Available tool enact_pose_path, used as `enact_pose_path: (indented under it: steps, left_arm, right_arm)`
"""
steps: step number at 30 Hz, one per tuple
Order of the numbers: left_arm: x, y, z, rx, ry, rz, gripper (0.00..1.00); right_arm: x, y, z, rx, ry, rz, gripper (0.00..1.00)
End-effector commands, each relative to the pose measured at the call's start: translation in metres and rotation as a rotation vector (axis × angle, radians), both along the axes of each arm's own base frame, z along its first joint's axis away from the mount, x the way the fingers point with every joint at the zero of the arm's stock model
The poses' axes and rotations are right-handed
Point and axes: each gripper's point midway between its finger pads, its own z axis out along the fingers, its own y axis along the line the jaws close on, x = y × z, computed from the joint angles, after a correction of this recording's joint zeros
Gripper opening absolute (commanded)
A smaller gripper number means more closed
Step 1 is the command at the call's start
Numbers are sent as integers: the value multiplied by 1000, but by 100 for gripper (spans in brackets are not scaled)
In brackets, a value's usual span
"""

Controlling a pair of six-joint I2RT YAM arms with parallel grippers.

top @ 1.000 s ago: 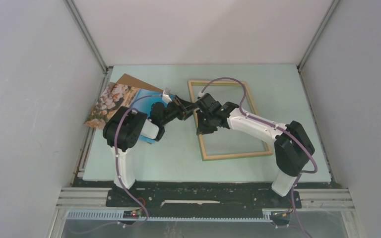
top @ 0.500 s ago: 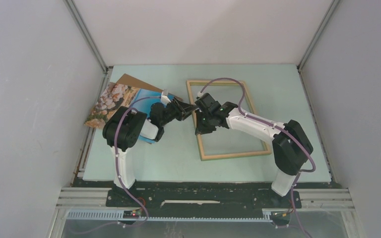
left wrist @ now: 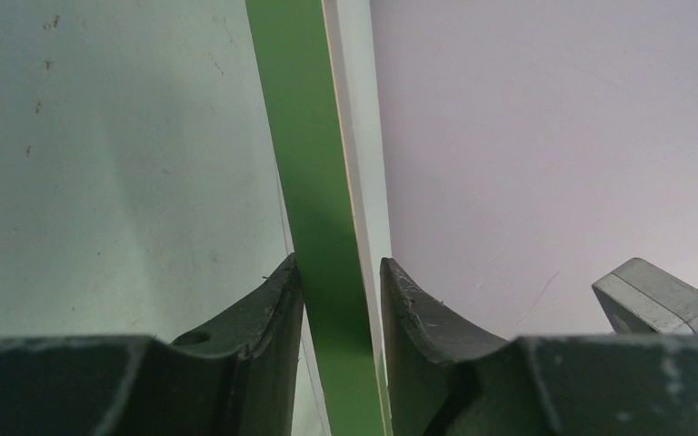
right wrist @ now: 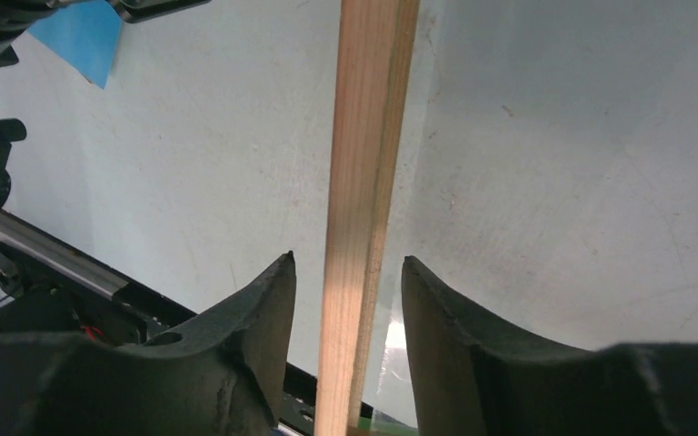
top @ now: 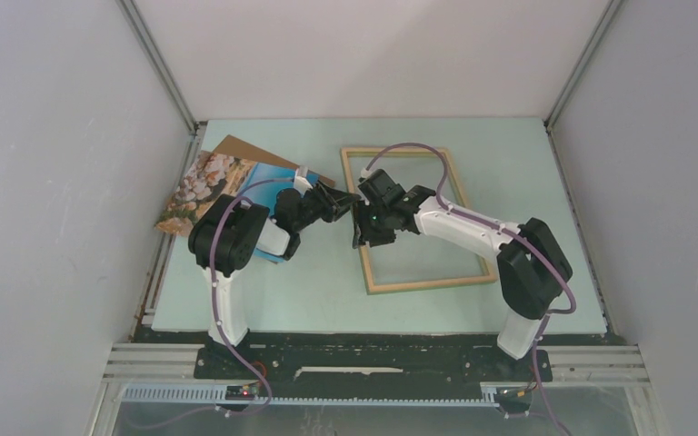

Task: Put the photo into the frame
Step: Place the photo frame at the center of the board.

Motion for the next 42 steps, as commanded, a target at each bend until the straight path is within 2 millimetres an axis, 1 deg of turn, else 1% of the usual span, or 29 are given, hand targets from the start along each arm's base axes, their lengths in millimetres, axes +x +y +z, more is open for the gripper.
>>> enact_pose_path:
  steps: [1,3,5,8,10,11,14,17,18,19,22,23,25,30,33,37,39,42]
  left_arm:
    - [4,5,28,-22,-120,14,38]
    - [5,6,28,-21,-119,16,38]
    - [4,7,27,-18,-117,15,38]
    - [4,8,28,-17,-117,15,38]
    - [4,8,27,-17,-117,13,38]
    - [4,8,27,-17,-117,14,38]
    - [4,9,27,-15,-116,14,38]
    - [3,8,27,-15,-120,5,38]
    - [3,8,27,-14,-121,2,37]
    - [4,8,27,-14,-123,-2,36]
    - [5,9,26,-14,-123,-7,35]
    - [6,10,26,-14,-124,-9,35]
    - [6,10,27,-15,-131,-16,34]
    - [6,10,27,-3,-138,-28,37]
    - [6,9,28,2,-141,-37,38]
    - [6,9,28,8,-141,-37,38]
    - [5,11,29,15,-147,-29,37]
    - [5,11,29,23,-148,-31,37]
  right_arm:
    - [6,-14,38,26,-79,4,59]
    - [12,-29,48,18,-103,-20,66]
    - [18,-44,58,20,-128,-48,70]
    - [34,-74,62,21,-143,-115,73]
    - [48,-97,60,30,-150,-164,74]
    - [58,-112,58,29,-154,-198,74]
    - [95,-158,48,42,-155,-311,74]
    - [127,-197,36,129,-128,-406,74]
    - [137,-212,31,151,-123,-443,74]
    - [144,-220,26,169,-117,-461,74]
    - [158,-237,17,199,-112,-493,74]
    - [160,-239,13,201,-108,-497,73]
    - [168,-255,7,195,-110,-535,73]
    - [181,-268,-8,198,-114,-576,74]
    - [182,-277,-20,189,-99,-587,74]
    - [177,-293,-32,144,-84,-597,74]
    - [175,-298,-34,149,-73,-607,73]
    - [175,-301,-32,176,-80,-606,74]
